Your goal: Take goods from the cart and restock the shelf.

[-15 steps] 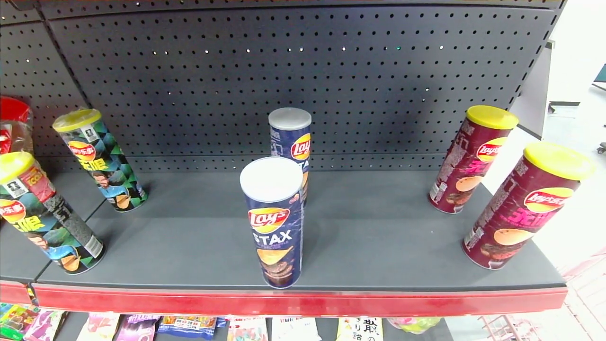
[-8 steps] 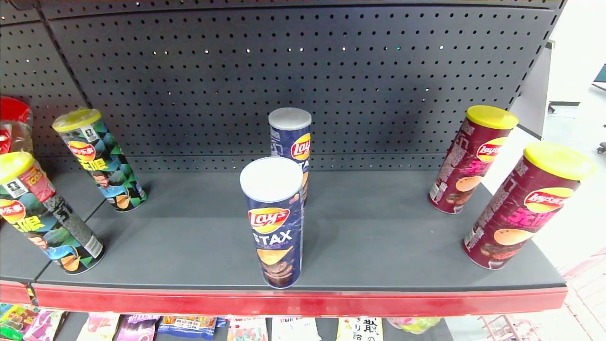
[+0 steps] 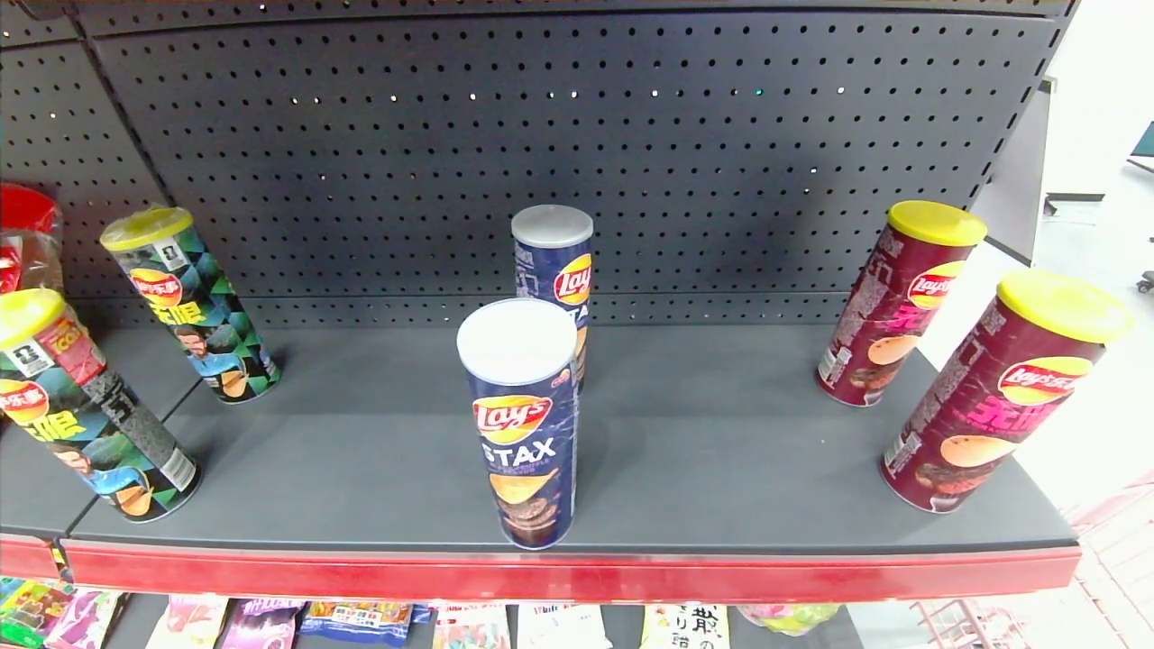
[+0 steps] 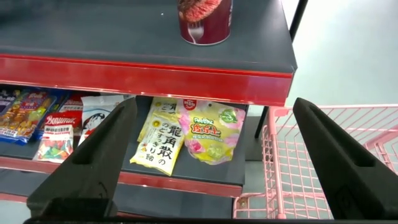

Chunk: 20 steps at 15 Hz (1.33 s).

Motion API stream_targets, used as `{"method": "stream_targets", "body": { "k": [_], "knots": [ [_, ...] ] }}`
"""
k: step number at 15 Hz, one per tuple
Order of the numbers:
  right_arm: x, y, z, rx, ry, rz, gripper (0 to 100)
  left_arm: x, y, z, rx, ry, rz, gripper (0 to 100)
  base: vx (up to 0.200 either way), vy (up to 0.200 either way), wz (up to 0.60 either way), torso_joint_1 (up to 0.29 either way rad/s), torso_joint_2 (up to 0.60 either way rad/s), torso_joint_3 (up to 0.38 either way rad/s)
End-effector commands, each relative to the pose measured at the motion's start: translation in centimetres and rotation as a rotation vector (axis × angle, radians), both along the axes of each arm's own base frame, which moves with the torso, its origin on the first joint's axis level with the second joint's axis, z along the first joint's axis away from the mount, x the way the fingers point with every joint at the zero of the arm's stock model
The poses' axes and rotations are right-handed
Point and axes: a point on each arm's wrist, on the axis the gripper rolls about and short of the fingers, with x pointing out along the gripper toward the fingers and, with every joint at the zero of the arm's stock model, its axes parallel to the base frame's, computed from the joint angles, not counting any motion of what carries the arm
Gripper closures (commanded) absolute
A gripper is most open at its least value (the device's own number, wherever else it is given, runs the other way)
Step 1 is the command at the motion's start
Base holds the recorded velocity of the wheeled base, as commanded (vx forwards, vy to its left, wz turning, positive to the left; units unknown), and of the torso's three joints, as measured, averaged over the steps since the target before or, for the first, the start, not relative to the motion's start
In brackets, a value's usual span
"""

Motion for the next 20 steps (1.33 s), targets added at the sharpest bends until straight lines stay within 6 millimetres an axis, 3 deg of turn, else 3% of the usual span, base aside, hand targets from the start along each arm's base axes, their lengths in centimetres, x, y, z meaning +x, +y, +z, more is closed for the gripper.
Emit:
{"method": "stream_targets", "body": {
  "k": [1, 2, 3, 4, 5, 6, 8, 15, 20],
  "knots": [
    [0.0, 0.0, 0.0, 0.012, -0.003, 0.019, 0, 0.0, 0.0, 0.0, 0.000, 0.001, 0.000, 0, 0.000, 0.000, 0.00, 0.000, 0.00, 0.000],
    [-0.1, 0.0, 1.6, 0.032, -0.041, 0.056, 0, 0.0, 0.0, 0.0, 0.000, 0.001, 0.000, 0, 0.000, 0.000, 0.00, 0.000, 0.00, 0.000],
    [1.0, 0.3, 7.4, 0.099, -0.028, 0.098, 0, 0.0, 0.0, 0.0, -0.001, 0.003, 0.000, 0, 0.000, 0.000, 0.00, 0.000, 0.00, 0.000],
    [2.3, 0.5, 9.8, 0.147, 0.012, 0.114, 0, 0.0, 0.0, 0.0, 0.000, 0.001, 0.000, 0, 0.000, 0.000, 0.00, 0.000, 0.00, 0.000],
    [3.9, 1.2, 12.7, 0.155, 0.036, 0.265, 0, 0.0, 0.0, 0.0, 0.000, 0.001, 0.000, 0, 0.000, 0.000, 0.00, 0.000, 0.00, 0.000],
    [4.3, 1.6, 13.3, 0.149, 0.052, 0.385, 0, 0.0, 0.0, 0.0, 0.000, 0.001, 0.000, 0, 0.000, 0.000, 0.00, 0.000, 0.00, 0.000],
    [6.3, 3.1, 12.8, 0.134, 0.191, 0.564, 0, 0.0, 0.0, 0.0, -0.001, 0.001, 0.000, 0, 0.000, 0.000, 0.00, 0.000, 0.00, 0.000],
    [10.3, 5.9, 11.2, 0.147, 0.453, 0.708, 0, 0.0, 0.0, 0.0, -0.001, 0.001, 0.000, 0, 0.000, 0.000, 0.00, 0.000, 0.00, 0.000],
    [12.4, 9.2, 9.7, 0.094, 0.550, 0.819, 0, 0.0, 0.0, 0.0, 0.000, 0.001, 0.000, 0, 0.000, 0.000, 0.00, 0.000, 0.00, 0.000]
  ]
}}
